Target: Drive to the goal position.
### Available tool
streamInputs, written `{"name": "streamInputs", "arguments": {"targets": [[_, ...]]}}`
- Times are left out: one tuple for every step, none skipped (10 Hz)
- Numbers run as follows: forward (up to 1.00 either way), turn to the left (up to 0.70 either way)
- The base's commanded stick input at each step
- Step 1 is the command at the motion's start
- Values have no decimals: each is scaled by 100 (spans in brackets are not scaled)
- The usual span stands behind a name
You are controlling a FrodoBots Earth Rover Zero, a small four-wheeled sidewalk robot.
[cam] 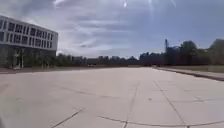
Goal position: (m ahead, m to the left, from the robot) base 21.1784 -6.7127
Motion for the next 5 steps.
{"name": "streamInputs", "arguments": {"targets": [[50,-7],[50,-24],[50,-33],[50,-11],[50,-1]]}}
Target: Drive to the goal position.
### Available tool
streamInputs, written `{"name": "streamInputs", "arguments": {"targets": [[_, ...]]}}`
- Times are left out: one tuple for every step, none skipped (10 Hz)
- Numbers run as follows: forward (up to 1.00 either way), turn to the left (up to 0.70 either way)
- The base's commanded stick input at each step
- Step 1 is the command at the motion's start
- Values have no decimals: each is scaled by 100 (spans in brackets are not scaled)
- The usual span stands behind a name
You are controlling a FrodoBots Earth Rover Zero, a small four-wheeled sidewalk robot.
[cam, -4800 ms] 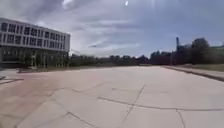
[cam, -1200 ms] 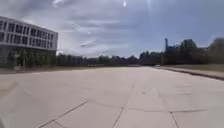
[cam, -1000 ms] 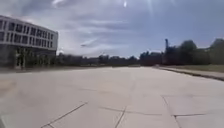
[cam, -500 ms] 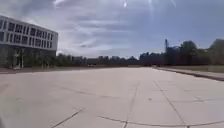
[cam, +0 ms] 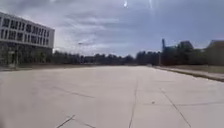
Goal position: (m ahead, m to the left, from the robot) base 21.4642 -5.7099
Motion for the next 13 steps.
{"name": "streamInputs", "arguments": {"targets": [[50,-5],[50,-37],[50,-19],[50,-2],[50,-32],[50,-4],[50,0],[50,0],[50,0],[50,0],[50,0],[50,0],[50,0]]}}
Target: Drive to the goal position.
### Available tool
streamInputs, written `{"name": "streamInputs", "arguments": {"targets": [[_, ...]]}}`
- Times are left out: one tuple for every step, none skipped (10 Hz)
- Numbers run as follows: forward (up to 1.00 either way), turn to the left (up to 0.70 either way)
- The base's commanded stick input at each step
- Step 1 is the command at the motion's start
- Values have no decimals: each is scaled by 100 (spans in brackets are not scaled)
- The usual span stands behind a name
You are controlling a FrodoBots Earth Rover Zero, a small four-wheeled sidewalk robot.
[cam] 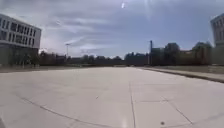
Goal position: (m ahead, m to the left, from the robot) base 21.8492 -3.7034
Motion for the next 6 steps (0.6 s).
{"name": "streamInputs", "arguments": {"targets": [[50,0],[50,0],[50,0],[50,0],[50,0],[50,0]]}}
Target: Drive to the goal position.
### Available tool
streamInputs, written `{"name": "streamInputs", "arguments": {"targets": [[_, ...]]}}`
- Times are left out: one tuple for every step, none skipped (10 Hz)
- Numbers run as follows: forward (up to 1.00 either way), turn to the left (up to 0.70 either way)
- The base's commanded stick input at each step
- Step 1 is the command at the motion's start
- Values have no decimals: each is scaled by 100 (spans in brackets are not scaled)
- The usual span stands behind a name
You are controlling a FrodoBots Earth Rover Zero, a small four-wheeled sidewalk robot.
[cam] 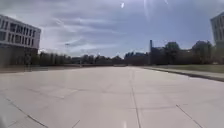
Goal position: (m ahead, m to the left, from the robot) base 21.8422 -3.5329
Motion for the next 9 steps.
{"name": "streamInputs", "arguments": {"targets": [[50,0],[50,0],[50,0],[50,0],[50,0],[50,0],[50,0],[50,0],[50,0]]}}
